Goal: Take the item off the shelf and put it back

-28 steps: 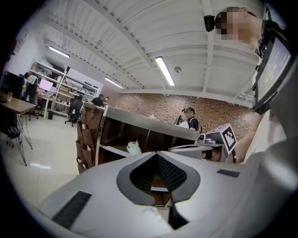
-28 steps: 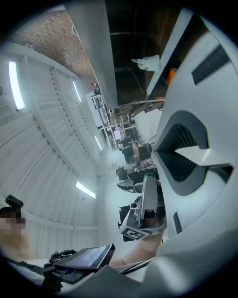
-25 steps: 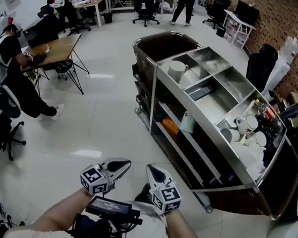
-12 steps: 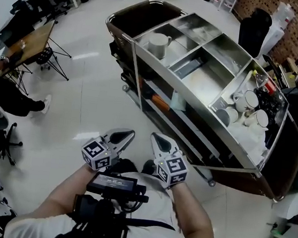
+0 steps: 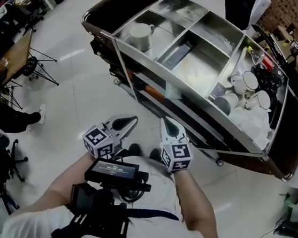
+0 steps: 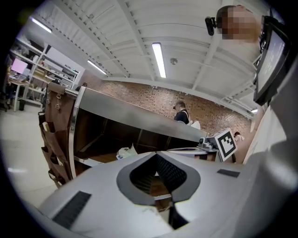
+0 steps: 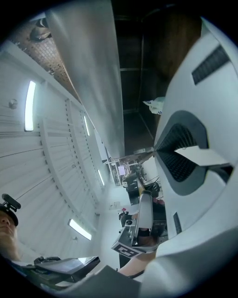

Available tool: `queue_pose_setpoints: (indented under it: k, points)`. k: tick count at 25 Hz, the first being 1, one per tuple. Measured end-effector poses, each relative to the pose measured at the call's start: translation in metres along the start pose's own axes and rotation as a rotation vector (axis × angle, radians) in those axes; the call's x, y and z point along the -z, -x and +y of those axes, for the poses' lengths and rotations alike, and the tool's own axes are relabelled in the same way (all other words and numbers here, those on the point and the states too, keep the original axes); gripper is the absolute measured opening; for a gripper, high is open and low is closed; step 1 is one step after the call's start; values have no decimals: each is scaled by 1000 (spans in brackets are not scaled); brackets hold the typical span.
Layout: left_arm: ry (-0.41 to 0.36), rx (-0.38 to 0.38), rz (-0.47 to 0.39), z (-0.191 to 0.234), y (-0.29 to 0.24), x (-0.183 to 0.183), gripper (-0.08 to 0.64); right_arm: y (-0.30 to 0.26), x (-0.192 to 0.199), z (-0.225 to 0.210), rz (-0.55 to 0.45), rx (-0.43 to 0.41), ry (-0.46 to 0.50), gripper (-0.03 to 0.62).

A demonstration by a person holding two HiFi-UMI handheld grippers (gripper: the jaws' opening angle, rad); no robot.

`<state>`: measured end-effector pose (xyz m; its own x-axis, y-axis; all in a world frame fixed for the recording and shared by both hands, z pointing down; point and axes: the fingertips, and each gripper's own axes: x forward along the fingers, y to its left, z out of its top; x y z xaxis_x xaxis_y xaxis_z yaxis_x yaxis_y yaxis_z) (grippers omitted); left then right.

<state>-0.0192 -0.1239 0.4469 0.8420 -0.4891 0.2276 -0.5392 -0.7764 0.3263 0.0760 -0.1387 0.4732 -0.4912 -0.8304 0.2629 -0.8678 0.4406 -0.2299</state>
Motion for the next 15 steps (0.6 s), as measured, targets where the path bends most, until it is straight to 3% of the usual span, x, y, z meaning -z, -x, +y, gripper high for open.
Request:
queue_pose_setpoints:
  k: [15]
  points:
    - [-7,99,62,19,-36,11,5,-34,8,-41,13,120,4,12]
